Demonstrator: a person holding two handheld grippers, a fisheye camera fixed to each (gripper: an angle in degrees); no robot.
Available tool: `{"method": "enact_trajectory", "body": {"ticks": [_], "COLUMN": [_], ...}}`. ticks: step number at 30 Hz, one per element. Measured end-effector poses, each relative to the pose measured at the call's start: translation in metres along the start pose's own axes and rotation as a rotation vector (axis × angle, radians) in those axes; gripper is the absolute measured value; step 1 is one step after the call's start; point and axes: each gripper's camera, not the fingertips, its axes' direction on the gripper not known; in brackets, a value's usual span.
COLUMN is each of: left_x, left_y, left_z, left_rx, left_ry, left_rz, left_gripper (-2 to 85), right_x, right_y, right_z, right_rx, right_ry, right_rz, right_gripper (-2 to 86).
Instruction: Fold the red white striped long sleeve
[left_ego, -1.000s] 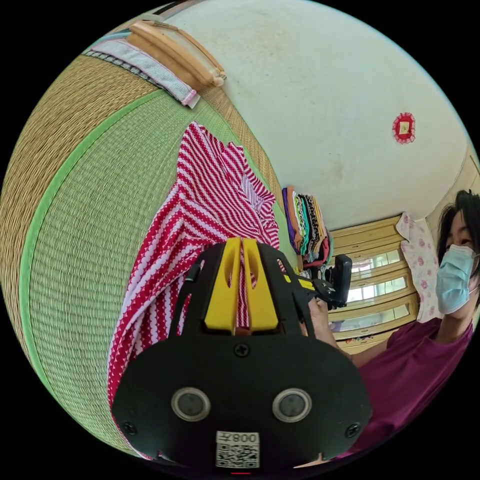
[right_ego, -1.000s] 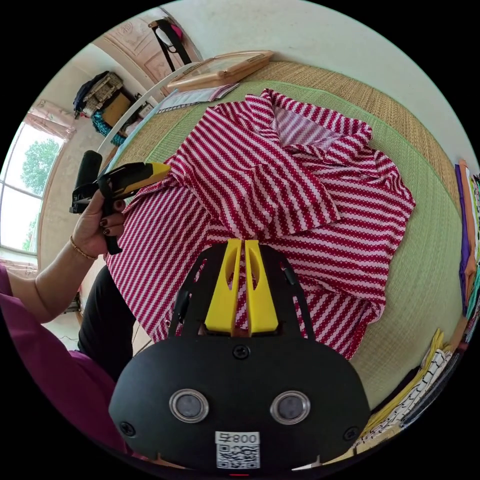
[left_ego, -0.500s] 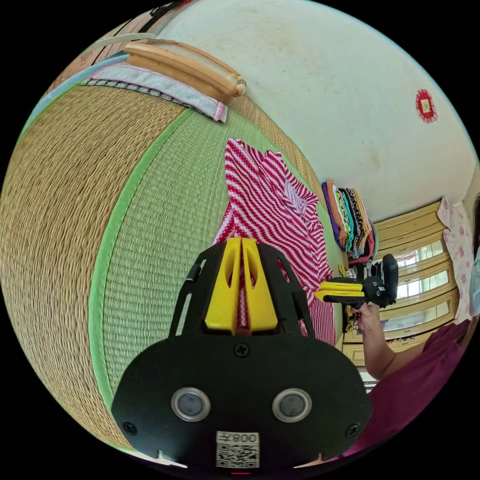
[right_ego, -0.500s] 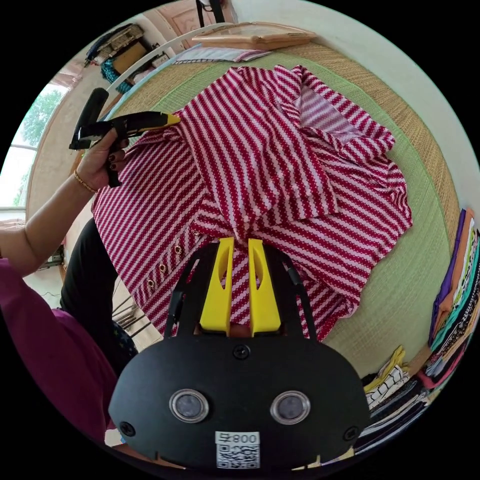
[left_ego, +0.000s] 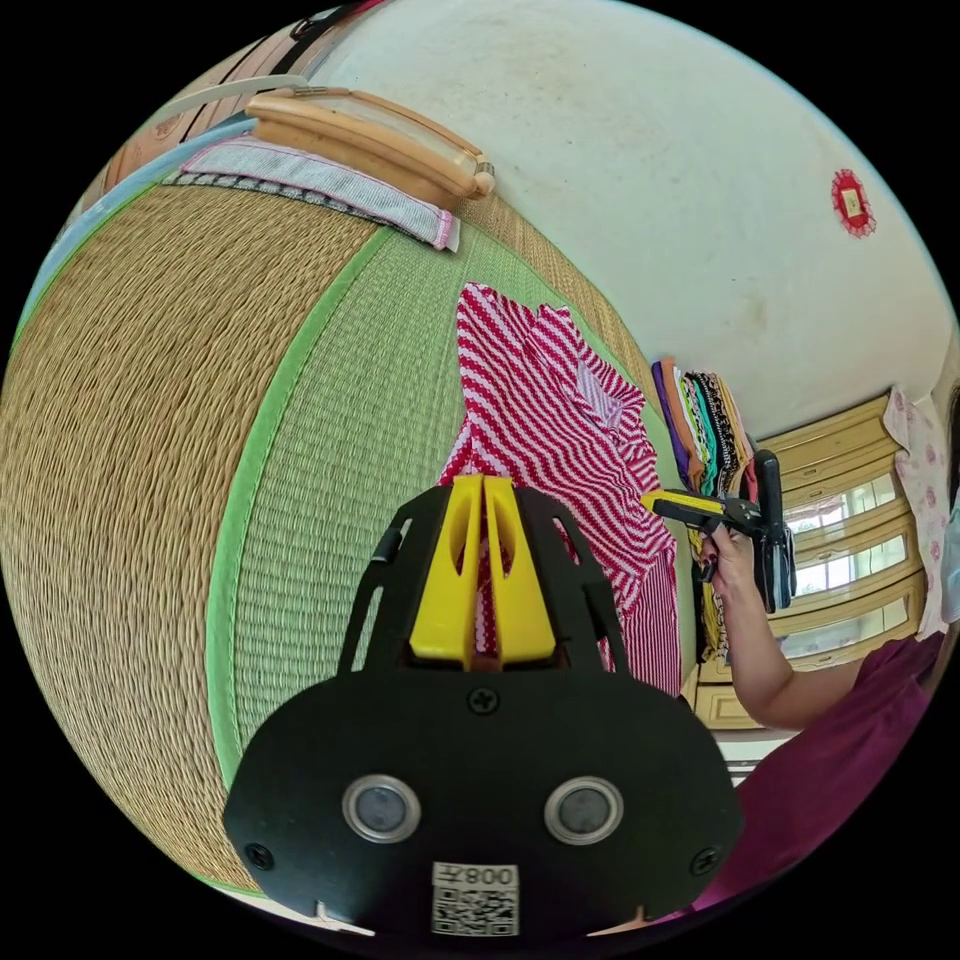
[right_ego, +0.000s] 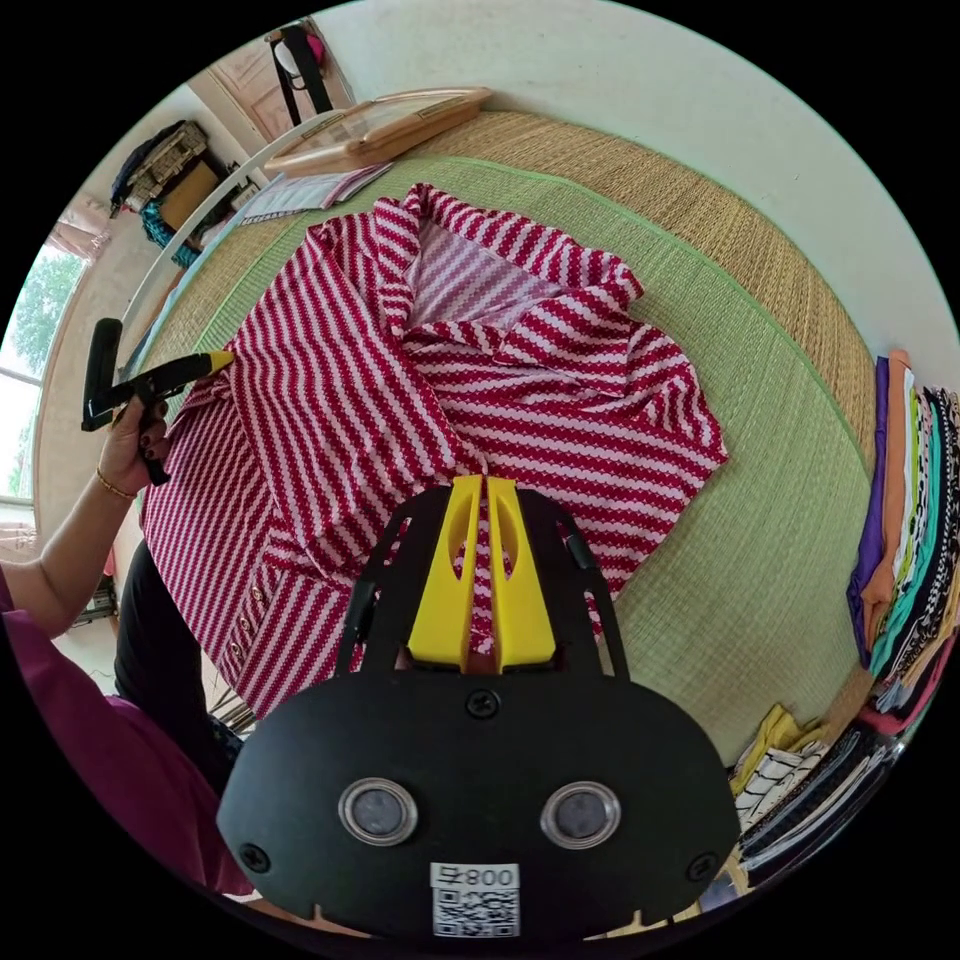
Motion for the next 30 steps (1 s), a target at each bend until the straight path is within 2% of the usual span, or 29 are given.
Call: {"method": "enact_trajectory", "body": {"ticks": [11, 14, 18, 19, 23, 26, 30], "left_x": [-0.016, -0.013, -0.018, -0.020, -0.032, -0.032, -0.044], "left_y": [-0.035, -0.055, -0.086, -0.089, -0.104, -0.113, -0.132], "left_z": [0.003, 0.015, 0.049, 0.055, 0.064, 0.066, 0.092], "left_rx": [0.077, 0.061, 0.005, -0.012, 0.000, 0.035, -0.024], "left_ry": [0.043, 0.056, -0.014, -0.037, 0.028, 0.057, 0.042], "left_rz": [0.009, 0.060, 0.099, 0.093, 0.058, 0.081, 0.070], "left_gripper": [0.1, 0.1, 0.1, 0.1, 0.2, 0.3, 0.6], "right_x": [0.028, 0.022, 0.013, 0.014, 0.025, 0.029, 0.038], "right_y": [0.033, 0.040, 0.037, 0.042, 0.050, 0.059, 0.062], "right_z": [-0.011, -0.008, 0.032, 0.031, 0.035, 0.036, 0.047], "right_rx": [0.097, 0.134, 0.044, 0.095, 0.095, 0.125, 0.124], "right_ry": [-0.111, -0.178, -0.115, -0.120, -0.181, -0.149, -0.190], "right_rz": [0.083, 0.054, 0.032, 0.037, 0.062, 0.075, 0.094], "right_gripper": [1.4, 1.5, 1.0, 0.8, 0.5, 0.4, 0.8]}}
